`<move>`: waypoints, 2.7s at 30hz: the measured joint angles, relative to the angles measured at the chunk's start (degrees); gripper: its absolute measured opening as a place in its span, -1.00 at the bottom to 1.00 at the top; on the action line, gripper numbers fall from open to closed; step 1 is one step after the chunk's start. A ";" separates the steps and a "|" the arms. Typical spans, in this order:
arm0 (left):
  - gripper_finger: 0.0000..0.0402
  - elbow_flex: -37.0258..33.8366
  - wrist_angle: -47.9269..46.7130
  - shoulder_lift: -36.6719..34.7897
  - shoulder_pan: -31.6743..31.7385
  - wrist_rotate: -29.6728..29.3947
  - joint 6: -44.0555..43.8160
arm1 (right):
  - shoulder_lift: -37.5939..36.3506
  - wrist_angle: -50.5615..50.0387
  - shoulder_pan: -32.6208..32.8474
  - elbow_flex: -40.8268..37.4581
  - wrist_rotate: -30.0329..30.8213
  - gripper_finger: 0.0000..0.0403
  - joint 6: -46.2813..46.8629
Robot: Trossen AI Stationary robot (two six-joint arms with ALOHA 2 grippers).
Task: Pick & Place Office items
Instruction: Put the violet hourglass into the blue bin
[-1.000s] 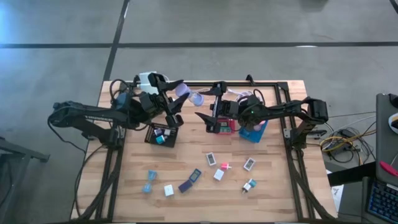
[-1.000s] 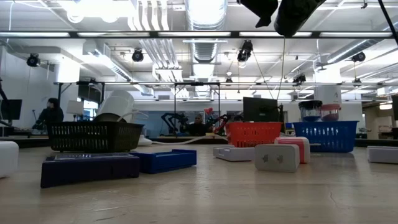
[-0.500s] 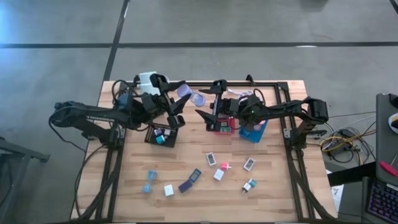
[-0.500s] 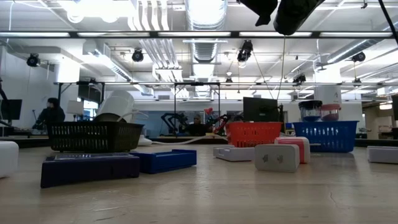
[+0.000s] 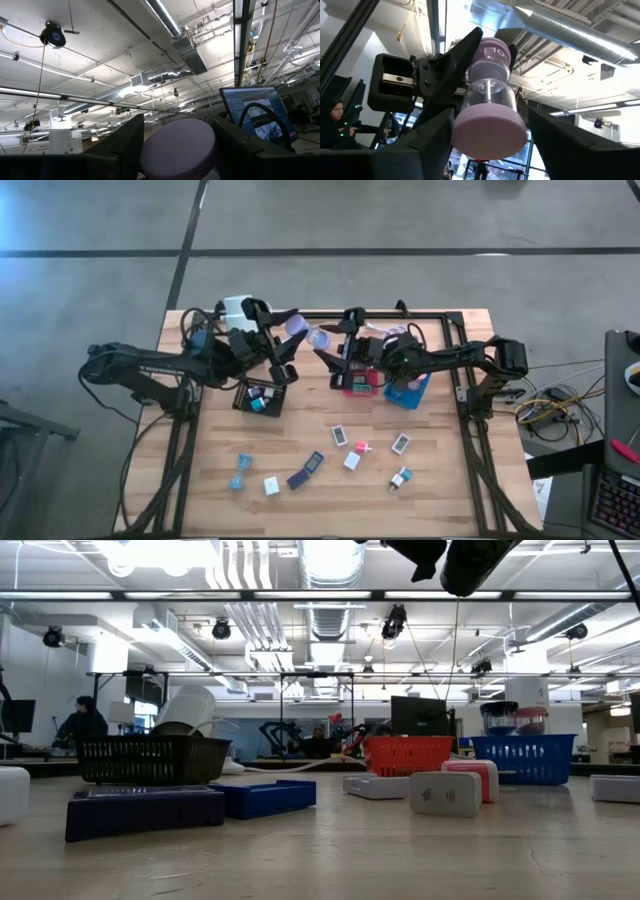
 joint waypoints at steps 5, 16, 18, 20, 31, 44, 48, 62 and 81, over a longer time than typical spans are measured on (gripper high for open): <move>-0.04 -0.02 -0.42 0.00 0.04 -0.06 -0.16 | 0.00 -1.13 0.00 -0.03 -0.05 -0.03 -0.14; 0.15 -0.04 -3.19 -0.17 0.00 0.02 -1.14 | -0.02 -1.45 0.00 -0.90 0.00 -0.03 -0.54; 0.15 -0.04 -3.55 -0.34 -0.20 -0.01 -1.14 | -0.02 -1.34 0.00 -1.06 -0.02 -0.03 -0.53; 0.15 -0.07 -4.48 -0.88 -0.39 -0.01 -1.11 | -0.08 -1.25 0.00 -1.29 -0.03 -0.03 -0.55; 0.17 -0.09 -24.00 -10.34 -1.18 0.36 -4.82 | -2.83 -0.96 -0.04 -3.94 0.85 -0.03 -1.65; 0.17 -13.78 -39.25 -23.89 -1.19 2.98 -13.53 | -4.59 -0.87 -0.02 -5.71 1.75 -0.03 -1.73; 0.17 -24.51 -29.18 -28.83 -1.14 2.96 -15.87 | -4.59 -0.94 -0.02 -5.74 1.75 -0.03 -1.68; 0.08 -45.13 -22.69 -51.22 -0.87 4.64 -13.21 | -4.59 -1.03 -0.02 -6.89 1.47 -0.03 -0.64; -0.47 -53.83 -37.75 -62.56 -0.81 6.81 -16.22 | -5.14 -0.94 0.00 -8.88 1.07 -0.03 0.10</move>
